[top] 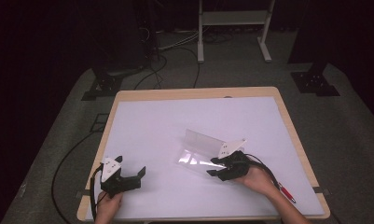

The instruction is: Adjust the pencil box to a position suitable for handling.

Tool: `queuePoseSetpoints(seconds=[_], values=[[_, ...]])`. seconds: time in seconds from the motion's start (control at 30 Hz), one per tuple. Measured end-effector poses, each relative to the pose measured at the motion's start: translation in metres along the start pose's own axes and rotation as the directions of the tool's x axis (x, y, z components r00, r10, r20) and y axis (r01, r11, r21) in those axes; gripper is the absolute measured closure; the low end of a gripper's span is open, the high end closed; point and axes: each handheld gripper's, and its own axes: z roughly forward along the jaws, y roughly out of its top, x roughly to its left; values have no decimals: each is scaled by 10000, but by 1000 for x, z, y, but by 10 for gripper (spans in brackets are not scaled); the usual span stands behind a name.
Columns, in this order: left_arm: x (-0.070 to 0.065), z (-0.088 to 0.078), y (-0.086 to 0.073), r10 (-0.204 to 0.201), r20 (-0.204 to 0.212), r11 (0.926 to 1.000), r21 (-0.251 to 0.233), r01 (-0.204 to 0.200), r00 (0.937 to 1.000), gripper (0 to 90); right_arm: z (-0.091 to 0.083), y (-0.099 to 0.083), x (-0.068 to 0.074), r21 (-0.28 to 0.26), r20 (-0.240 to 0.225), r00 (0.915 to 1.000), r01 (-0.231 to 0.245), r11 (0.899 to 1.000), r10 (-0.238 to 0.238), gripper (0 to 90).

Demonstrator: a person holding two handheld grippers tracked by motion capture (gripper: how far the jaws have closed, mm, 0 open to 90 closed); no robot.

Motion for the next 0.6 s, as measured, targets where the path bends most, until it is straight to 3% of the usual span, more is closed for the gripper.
queuePoseSetpoints(seconds=[0.6], values=[[1,-1,0,-15,56,10000,-39,16,10000,0,-29,-13,0,-345,281,9989,-356,9988,366,452]])
